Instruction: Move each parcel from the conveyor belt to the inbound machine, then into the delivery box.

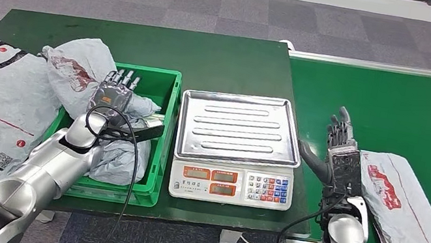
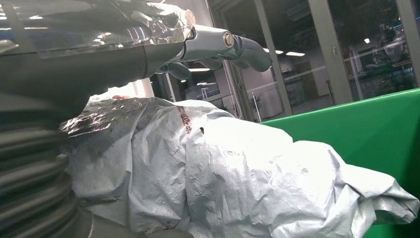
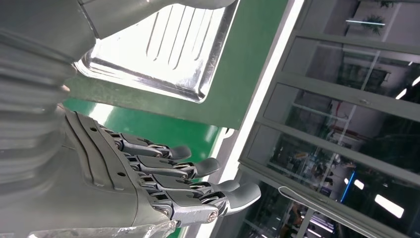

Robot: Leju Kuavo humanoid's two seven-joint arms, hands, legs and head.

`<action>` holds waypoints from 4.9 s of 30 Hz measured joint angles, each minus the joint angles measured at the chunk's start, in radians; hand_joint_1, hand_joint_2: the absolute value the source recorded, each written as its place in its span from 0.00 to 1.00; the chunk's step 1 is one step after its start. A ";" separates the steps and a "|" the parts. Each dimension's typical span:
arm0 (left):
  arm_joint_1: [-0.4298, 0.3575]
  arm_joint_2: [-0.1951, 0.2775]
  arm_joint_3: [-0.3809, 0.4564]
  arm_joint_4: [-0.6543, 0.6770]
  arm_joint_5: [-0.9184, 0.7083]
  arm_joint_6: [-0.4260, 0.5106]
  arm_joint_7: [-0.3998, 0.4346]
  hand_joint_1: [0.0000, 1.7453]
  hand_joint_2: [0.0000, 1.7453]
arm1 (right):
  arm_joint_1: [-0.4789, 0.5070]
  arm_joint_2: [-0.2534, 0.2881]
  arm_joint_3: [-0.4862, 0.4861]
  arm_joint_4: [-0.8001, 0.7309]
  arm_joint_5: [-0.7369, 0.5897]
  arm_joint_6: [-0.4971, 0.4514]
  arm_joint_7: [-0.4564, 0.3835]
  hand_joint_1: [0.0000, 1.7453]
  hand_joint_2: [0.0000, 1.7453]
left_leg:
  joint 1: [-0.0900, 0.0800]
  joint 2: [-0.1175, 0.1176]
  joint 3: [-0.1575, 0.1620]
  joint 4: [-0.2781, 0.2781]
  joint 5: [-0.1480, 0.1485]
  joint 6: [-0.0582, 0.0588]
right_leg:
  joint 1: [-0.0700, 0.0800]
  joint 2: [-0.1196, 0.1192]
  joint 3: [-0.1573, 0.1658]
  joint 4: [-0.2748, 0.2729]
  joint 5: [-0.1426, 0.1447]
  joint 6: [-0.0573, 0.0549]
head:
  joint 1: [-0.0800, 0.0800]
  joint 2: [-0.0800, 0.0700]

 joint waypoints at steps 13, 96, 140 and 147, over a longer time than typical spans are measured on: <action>0.010 -0.038 0.197 -0.316 0.167 0.437 -0.070 0.00 1.00 | -0.065 0.008 0.011 0.084 0.027 -0.053 -0.004 0.00 1.00 | 0.000 -0.001 -0.004 0.000 0.001 0.001 | 0.000 -0.002 -0.002 0.000 0.000 0.000 | 0.000 0.000; 0.261 -0.257 0.021 -0.528 1.346 -0.225 -0.397 0.00 1.00 | -0.096 -0.233 -0.368 0.810 1.129 -0.115 0.568 0.00 1.00 | -0.003 -0.002 -0.001 0.003 -0.006 0.013 | -0.004 -0.004 0.007 -0.005 -0.004 0.012 | 0.000 0.000; 0.330 -0.206 0.022 -0.602 1.298 -0.192 -0.360 0.00 1.00 | -0.183 -0.215 -0.331 0.854 1.037 0.001 0.414 1.00 1.00 | -0.003 -0.002 0.002 0.004 -0.007 0.017 | -0.004 -0.004 0.014 -0.011 -0.002 0.017 | 0.000 0.000; 0.330 -0.205 0.022 -0.603 1.298 -0.192 -0.360 0.00 1.00 | -0.183 -0.211 -0.329 0.854 1.036 0.001 0.414 1.00 1.00 | -0.004 -0.003 0.002 0.004 -0.008 0.017 | -0.004 -0.005 0.014 -0.011 -0.003 0.017 | 0.000 0.000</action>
